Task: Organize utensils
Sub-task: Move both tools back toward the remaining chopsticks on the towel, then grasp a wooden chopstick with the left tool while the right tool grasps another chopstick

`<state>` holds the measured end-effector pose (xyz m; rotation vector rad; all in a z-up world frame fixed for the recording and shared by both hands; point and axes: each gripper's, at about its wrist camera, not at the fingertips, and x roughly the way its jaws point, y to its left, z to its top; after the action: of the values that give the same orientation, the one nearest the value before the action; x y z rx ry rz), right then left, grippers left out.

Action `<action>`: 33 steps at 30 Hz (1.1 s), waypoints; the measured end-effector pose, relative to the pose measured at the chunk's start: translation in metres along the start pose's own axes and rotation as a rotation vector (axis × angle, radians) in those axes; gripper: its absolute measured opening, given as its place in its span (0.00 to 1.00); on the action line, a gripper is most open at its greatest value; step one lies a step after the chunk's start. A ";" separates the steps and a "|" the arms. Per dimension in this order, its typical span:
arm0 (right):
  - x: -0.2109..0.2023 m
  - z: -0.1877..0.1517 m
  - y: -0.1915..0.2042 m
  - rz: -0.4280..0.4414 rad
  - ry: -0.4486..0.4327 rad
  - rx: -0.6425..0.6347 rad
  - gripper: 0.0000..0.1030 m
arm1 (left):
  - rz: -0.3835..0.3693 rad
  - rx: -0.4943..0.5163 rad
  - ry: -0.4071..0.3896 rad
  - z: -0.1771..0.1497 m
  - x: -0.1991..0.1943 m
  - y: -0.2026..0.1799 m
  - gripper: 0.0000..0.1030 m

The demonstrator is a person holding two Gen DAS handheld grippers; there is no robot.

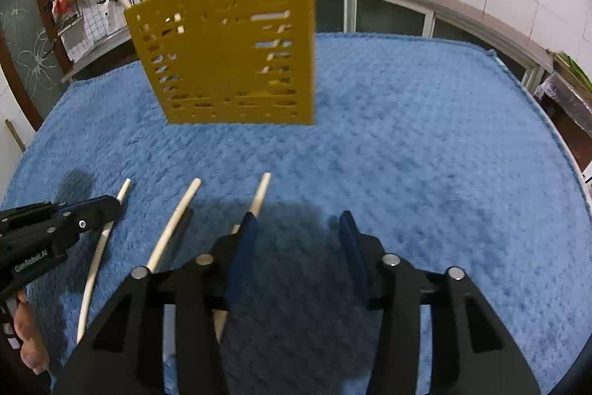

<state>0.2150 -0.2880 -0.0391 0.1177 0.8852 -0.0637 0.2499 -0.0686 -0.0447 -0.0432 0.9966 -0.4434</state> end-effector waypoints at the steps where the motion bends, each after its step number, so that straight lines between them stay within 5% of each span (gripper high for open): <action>1: 0.002 0.001 0.002 0.004 0.005 0.003 0.41 | 0.001 -0.002 0.001 0.000 0.000 0.002 0.05; 5: 0.011 0.007 0.012 -0.002 0.032 -0.005 0.34 | -0.001 -0.009 0.004 0.004 0.001 0.008 0.05; 7: 0.016 0.011 0.017 0.007 0.065 -0.003 0.23 | -0.001 -0.014 0.016 0.004 0.004 0.010 0.05; 14: 0.031 0.029 0.031 -0.049 0.167 0.008 0.19 | 0.000 -0.002 0.036 0.006 0.012 0.008 0.05; 16: 0.032 0.032 0.032 -0.044 0.173 0.011 0.09 | -0.001 -0.003 0.036 0.006 0.013 0.008 0.05; 33: -0.001 0.026 -0.008 0.076 0.041 0.091 0.05 | -0.032 -0.022 -0.049 0.007 -0.017 0.007 0.04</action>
<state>0.2337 -0.2992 -0.0227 0.2380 0.9179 -0.0308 0.2506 -0.0570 -0.0292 -0.0896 0.9539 -0.4584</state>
